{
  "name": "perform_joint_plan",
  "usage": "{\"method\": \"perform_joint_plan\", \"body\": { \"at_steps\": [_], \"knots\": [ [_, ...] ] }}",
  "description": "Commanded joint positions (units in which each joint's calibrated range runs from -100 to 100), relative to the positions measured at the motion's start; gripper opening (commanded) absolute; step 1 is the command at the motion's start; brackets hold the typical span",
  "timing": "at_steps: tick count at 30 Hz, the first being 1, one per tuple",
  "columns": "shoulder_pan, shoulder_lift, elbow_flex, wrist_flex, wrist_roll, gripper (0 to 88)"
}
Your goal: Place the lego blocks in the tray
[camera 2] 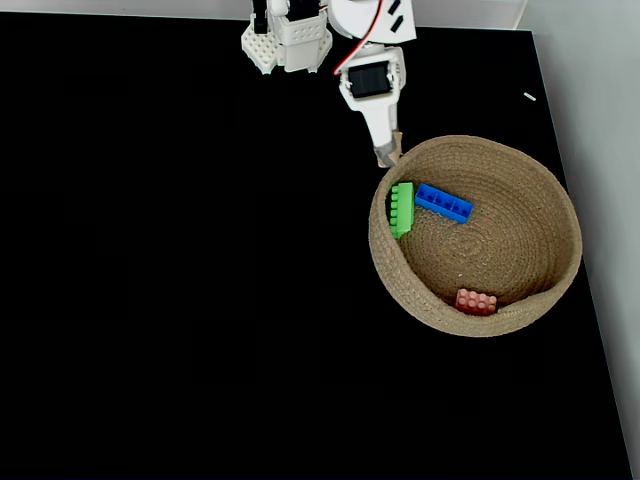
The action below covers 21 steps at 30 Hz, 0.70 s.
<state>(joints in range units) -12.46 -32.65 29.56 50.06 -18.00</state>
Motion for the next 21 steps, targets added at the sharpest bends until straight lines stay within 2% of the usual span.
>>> {"method": "perform_joint_plan", "body": {
  "at_steps": [1,6,21],
  "knots": [
    [4.1,-11.5,7.6,-3.0,1.4,0.3],
    [7.8,-23.4,24.7,-10.2,5.4,0.3],
    [11.1,-54.4,64.1,-15.0,14.5,0.3]
  ]
}}
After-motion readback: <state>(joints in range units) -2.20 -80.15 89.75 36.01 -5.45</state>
